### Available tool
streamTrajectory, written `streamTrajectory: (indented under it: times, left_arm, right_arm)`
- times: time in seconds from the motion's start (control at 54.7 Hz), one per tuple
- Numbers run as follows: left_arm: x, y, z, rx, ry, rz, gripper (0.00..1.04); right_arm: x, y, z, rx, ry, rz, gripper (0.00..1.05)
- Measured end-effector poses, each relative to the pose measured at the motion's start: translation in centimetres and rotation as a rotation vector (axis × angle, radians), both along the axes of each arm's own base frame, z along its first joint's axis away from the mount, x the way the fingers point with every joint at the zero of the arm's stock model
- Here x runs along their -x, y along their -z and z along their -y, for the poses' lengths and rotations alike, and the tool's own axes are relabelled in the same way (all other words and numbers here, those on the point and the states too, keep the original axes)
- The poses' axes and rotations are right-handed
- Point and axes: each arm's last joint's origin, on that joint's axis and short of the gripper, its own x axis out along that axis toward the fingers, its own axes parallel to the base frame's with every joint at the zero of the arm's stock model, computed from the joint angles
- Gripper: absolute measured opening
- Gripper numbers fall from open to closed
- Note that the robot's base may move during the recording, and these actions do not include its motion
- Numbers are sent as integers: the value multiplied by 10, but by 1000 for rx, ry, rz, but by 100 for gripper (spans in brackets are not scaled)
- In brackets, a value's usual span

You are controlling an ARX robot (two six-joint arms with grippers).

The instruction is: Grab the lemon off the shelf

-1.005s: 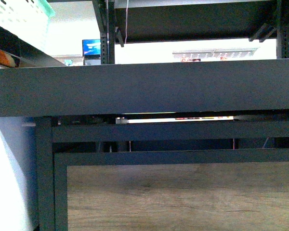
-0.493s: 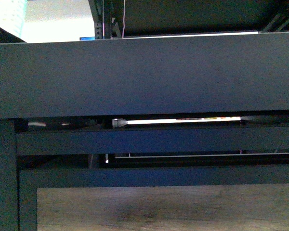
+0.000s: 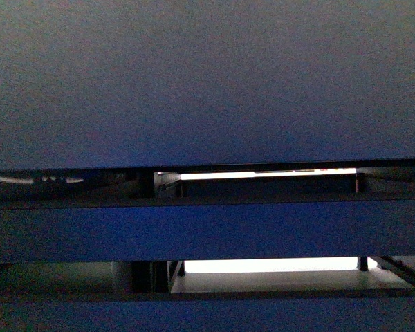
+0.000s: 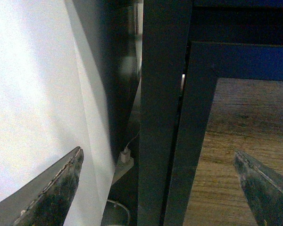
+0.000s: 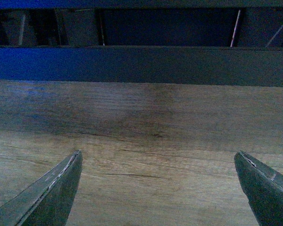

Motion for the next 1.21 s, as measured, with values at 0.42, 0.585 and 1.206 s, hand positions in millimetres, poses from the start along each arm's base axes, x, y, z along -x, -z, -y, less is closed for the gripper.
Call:
streamTrajectory:
  times: [0.42,0.585,1.206]
  left_arm:
    - [0,0,0,0,0,0,97]
    - [0,0,0,0,0,0,97]
    - [0,0,0,0,0,0,97]
  right_arm:
    - [0,0,0,0,0,0,97]
    - [0,0,0,0,0,0,97]
    - [-4,12,-1,-172,-3,-139,97]
